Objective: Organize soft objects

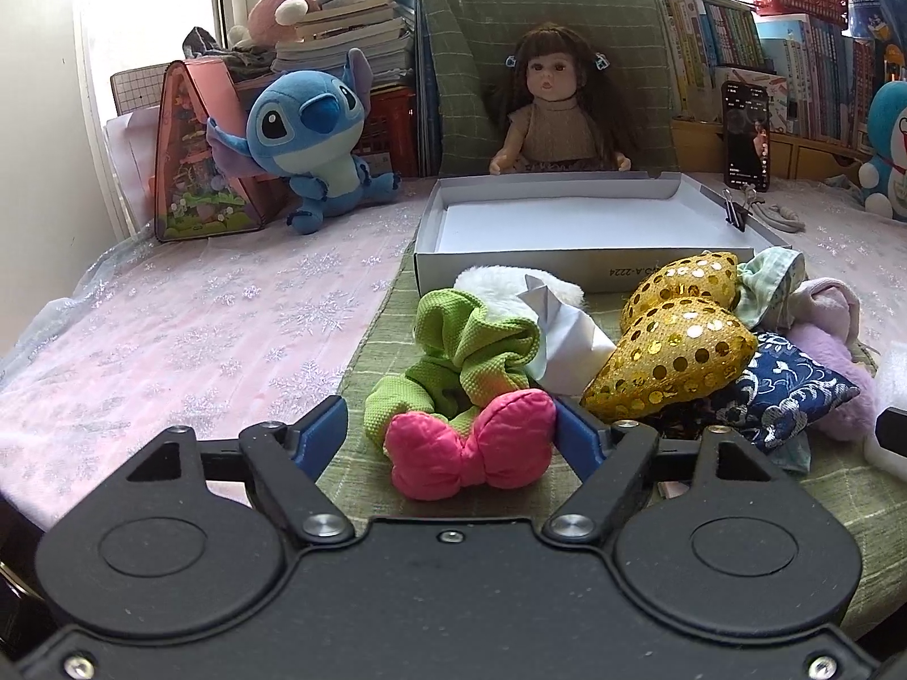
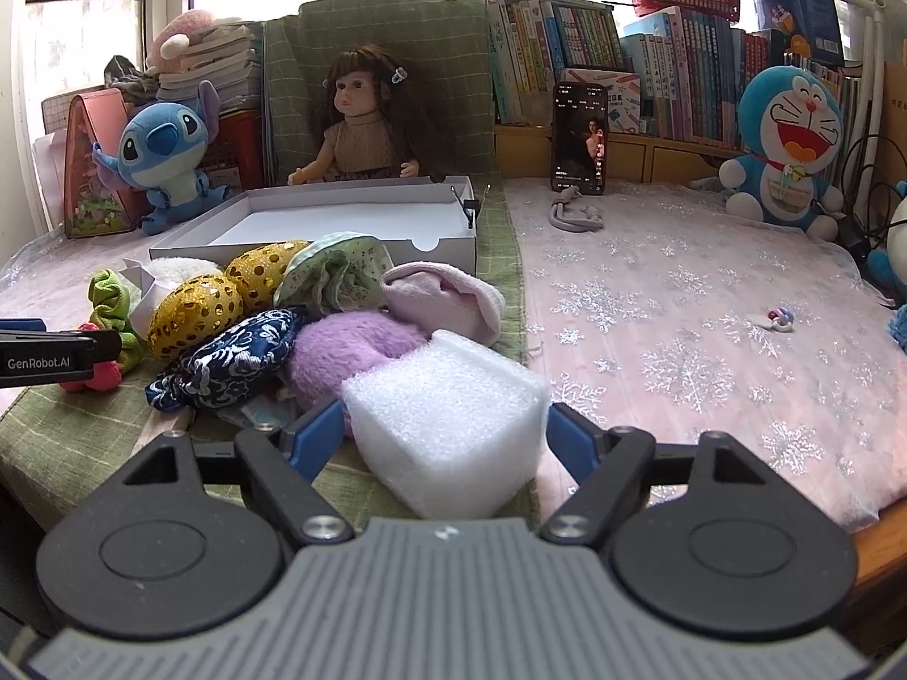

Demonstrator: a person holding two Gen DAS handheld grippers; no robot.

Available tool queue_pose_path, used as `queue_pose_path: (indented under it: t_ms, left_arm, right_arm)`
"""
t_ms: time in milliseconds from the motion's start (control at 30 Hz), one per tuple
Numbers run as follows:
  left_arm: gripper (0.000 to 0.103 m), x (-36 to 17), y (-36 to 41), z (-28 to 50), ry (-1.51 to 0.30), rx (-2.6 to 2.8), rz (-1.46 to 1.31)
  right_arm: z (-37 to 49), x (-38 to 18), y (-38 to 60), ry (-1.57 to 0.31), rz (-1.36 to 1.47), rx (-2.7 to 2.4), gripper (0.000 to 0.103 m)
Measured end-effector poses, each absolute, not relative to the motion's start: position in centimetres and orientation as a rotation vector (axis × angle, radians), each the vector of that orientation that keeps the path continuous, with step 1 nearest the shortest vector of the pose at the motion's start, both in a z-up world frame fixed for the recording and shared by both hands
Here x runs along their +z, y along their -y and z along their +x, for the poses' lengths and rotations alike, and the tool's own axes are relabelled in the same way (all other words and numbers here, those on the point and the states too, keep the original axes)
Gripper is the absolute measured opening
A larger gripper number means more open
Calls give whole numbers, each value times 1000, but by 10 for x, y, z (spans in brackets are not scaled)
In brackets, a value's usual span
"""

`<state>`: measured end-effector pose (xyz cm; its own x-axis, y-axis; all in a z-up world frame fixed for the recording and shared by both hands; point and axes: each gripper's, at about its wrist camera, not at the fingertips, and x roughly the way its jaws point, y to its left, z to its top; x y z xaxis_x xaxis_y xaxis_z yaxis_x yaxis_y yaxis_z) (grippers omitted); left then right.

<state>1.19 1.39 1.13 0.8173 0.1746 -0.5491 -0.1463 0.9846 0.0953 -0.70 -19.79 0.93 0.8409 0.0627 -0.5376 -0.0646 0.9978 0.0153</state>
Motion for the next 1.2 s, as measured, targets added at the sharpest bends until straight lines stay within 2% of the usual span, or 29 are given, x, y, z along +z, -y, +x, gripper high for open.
queue_pose_path:
  t_ms: [133,267,400,533,1200]
  left_arm:
    - [77,2,-15,17,-615,163,22]
    - [72,-2,-17,22,-616,176,22]
    - [61,-1,-22,24,-615,163,-6]
    - [56,3,-23,20,-593,163,-7]
    - [54,43,-27,22,-505,135,-6]
  right_arm:
    - [-4,6,196,-569,-14,63,88]
    - [2,-1,196,-581,-14,63,88]
    - [2,-4,195,-582,-17,64,88]
    - [0,-1,195,-578,-12,67,80]
    - [-3,37,207,-494,30,78,78]
